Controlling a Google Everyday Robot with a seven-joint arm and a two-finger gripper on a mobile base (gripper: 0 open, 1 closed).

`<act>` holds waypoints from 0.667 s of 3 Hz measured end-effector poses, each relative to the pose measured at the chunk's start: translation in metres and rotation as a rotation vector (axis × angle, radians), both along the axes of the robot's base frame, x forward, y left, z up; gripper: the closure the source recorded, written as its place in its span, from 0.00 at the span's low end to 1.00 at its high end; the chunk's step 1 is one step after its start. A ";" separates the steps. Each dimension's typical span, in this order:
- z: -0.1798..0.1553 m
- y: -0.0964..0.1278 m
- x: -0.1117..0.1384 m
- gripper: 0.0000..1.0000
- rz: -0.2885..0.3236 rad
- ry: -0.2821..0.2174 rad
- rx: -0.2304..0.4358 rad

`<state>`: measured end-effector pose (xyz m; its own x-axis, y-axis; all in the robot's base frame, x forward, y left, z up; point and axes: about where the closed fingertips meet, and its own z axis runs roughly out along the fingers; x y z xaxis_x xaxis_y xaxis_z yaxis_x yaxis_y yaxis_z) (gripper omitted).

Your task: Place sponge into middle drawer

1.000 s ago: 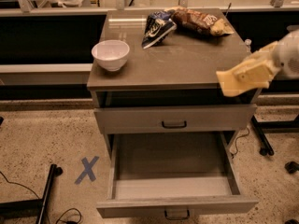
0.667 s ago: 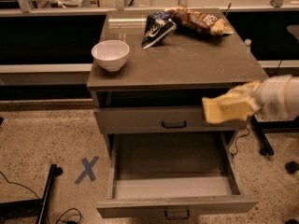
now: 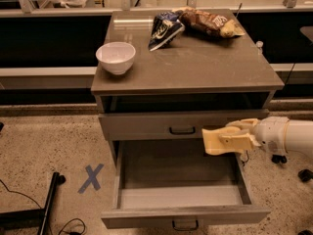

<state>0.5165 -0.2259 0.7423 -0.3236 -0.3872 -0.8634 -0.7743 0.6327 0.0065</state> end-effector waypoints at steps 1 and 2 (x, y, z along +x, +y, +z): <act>-0.008 0.004 0.002 1.00 0.034 0.032 0.006; -0.052 0.017 0.009 1.00 0.119 0.096 0.090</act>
Offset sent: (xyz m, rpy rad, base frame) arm 0.0182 0.0234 -0.1690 0.2917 0.2630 0.2257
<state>0.5252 -0.2088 0.6907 -0.3626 -0.3503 -0.8636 -0.8369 0.5301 0.1363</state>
